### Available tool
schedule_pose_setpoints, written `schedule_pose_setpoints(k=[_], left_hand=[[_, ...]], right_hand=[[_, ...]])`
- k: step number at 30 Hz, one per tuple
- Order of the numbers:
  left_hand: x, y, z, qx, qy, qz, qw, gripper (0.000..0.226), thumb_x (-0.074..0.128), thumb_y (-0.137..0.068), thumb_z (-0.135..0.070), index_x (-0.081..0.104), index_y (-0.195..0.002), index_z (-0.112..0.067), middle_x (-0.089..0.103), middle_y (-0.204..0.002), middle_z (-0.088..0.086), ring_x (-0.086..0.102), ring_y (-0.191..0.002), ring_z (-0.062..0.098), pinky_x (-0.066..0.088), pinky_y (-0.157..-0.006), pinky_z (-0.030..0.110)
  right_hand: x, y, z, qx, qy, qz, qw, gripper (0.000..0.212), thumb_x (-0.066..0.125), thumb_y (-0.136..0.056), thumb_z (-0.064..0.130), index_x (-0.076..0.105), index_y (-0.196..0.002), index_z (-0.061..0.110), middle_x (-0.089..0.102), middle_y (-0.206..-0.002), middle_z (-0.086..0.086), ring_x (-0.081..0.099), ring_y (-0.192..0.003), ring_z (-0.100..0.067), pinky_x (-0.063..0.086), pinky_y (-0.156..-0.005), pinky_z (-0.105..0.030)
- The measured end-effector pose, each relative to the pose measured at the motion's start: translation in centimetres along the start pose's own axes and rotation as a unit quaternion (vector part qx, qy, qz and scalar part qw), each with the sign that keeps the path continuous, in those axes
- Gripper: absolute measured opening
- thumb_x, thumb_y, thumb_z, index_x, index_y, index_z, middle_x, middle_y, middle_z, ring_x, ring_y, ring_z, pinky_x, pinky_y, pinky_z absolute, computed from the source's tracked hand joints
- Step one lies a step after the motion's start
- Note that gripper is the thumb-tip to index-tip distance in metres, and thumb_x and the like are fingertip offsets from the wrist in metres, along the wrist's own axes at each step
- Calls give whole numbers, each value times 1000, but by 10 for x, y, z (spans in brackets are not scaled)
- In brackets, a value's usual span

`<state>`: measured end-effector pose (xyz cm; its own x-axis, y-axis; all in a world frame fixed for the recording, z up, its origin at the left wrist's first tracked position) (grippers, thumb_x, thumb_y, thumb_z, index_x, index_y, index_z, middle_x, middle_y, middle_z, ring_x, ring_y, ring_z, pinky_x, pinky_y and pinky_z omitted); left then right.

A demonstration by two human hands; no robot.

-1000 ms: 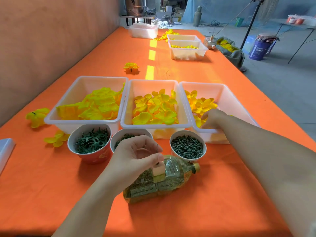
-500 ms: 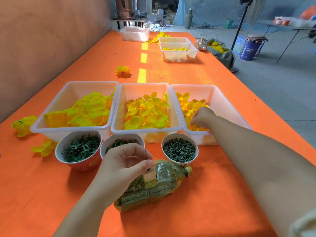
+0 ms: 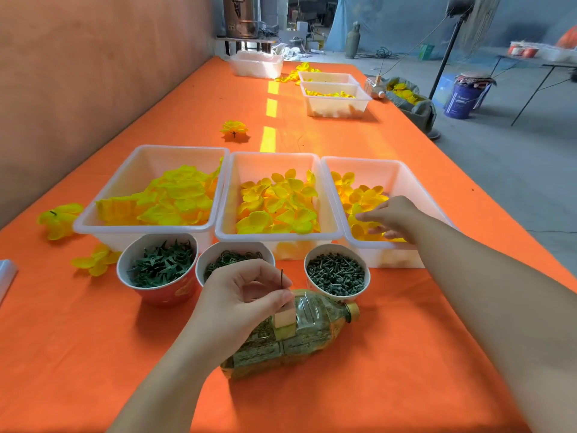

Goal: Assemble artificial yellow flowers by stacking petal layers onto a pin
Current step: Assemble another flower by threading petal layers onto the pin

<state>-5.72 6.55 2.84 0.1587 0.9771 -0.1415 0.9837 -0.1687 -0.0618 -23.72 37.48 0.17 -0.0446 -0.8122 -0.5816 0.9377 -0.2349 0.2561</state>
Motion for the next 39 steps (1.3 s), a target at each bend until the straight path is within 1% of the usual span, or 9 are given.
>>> schedule_pose_setpoints(k=[7,10,14,17,24,27,29,34,39], left_hand=[[1,0,0,-3,8,5,1000,11,77,-83,-7,74,-81,-18,76,-81,8,76,-83,23,61,-84,43],[1,0,0,0,1,9,1000,14,76,-85,-4,74,-81,-17,76,-81,10,76,-81,21,61,-81,35],[2,-1,0,-1,8,7,1000,13,75,-86,-3,74,-81,-15,75,-80,11,76,-79,21,60,-75,28],[2,-2,0,2,7,5,1000,14,74,-86,-3,74,-81,-15,75,-79,11,75,-78,21,60,-74,28],[2,-2,0,6,-5,4,1000,14,74,-86,-5,74,-81,-18,75,-78,9,75,-77,20,60,-76,31],[1,-3,0,6,-6,6,1000,12,76,-86,-7,74,-81,-18,75,-78,10,75,-77,20,60,-75,30],[1,-3,1,3,9,10,1000,4,78,-82,-14,74,-82,-16,75,-80,11,75,-79,24,61,-77,37],[-5,-7,-4,1,60,-18,998,36,81,-66,-45,75,-93,-22,77,-95,8,73,-95,21,58,-81,32],[-18,-21,-12,-42,145,-78,985,69,67,-66,-69,58,-119,-25,77,-105,4,74,-98,22,50,-83,45]], right_hand=[[-14,-3,4,-13,83,-32,996,15,71,-88,11,61,-78,7,41,-61,-7,33,-52,-20,27,-47,-25],[-15,-1,14,-52,140,-51,988,9,69,-91,16,67,-85,9,47,-60,-5,37,-50,-21,30,-48,-24],[-16,1,25,-132,263,-92,951,10,59,-96,20,62,-88,16,65,-91,-9,55,-80,-28,39,-65,-31],[-17,4,26,-147,296,-123,936,11,51,-100,24,57,-91,20,65,-92,-8,60,-83,-32,44,-66,-36],[-18,8,20,-116,7,-118,986,9,48,-103,19,55,-100,14,70,-85,-5,66,-45,-12,46,-45,-27],[-15,14,18,-102,-136,-56,984,7,57,-100,11,60,-101,5,69,-99,-10,74,-62,-13,55,-50,-29],[-10,25,24,-110,-205,-7,973,6,64,-95,7,64,-96,0,71,-100,-15,76,-76,-19,61,-68,-35],[8,77,58,-199,-191,46,960,4,75,-83,4,76,-85,8,76,-90,-10,72,-87,-19,57,-73,-27],[29,147,97,-332,-135,82,930,20,77,-80,-2,79,-88,16,77,-94,1,72,-91,-11,56,-80,-22]])
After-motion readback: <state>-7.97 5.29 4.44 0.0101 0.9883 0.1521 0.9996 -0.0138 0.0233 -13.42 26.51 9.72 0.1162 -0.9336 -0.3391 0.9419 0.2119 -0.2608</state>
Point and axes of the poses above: each hand's wrist, its own y-axis away from the middle knuckle, its own x-axis out of the palm, z = x × y, the point moved 5 cm from there along -y, towards the middle knuckle
